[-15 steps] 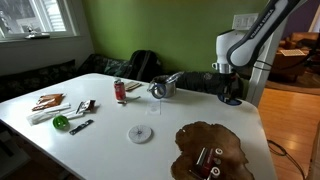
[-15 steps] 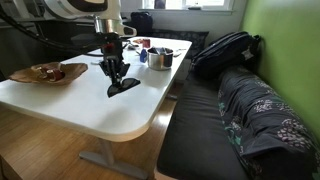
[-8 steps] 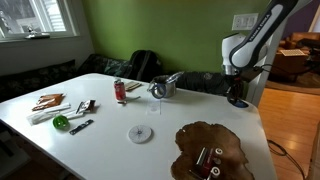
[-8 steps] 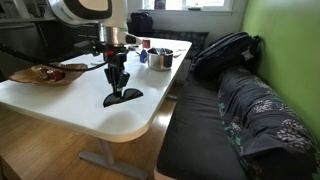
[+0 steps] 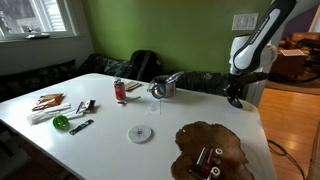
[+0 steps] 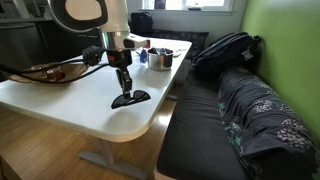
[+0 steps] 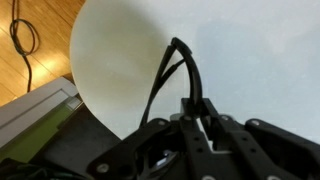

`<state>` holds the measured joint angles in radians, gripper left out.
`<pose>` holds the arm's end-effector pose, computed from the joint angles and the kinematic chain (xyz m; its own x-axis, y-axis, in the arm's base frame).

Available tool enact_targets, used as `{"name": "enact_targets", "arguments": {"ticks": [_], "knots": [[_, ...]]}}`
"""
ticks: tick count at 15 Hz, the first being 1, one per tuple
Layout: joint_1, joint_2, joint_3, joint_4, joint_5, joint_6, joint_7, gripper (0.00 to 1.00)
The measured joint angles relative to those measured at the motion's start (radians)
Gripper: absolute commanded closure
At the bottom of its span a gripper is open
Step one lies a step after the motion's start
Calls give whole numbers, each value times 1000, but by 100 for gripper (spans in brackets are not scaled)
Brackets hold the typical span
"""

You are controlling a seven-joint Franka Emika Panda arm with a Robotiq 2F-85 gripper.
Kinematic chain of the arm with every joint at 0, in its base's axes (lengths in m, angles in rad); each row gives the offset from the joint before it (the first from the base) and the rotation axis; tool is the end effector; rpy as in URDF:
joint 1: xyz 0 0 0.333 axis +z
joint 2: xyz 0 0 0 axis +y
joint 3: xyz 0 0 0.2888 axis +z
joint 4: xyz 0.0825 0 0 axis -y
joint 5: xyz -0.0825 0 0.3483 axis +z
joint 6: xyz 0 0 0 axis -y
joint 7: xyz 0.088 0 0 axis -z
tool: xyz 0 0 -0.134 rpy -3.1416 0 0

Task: Remove the pair of glasses from the wooden plate and put them on the table

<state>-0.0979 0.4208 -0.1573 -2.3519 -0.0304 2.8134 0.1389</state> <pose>0.4732 -0.1281 0.1400 0.9385 -0.3412 0.0532 -0.3443 -0.9364 0.0683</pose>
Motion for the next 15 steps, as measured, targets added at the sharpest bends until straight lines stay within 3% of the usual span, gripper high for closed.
{"name": "enact_targets", "arguments": {"ticks": [5,6,7,12,15], "knots": [[-70,-10,20,-79,147,81,-10,96],[-97,-16,37,-97,181,105,-24,61],[-132,-24,65,-113,220,127,-50,60],[-337,-51,289,-130,383,169,-218,24],[-413,-75,405,-121,433,184,-295,1]]}}
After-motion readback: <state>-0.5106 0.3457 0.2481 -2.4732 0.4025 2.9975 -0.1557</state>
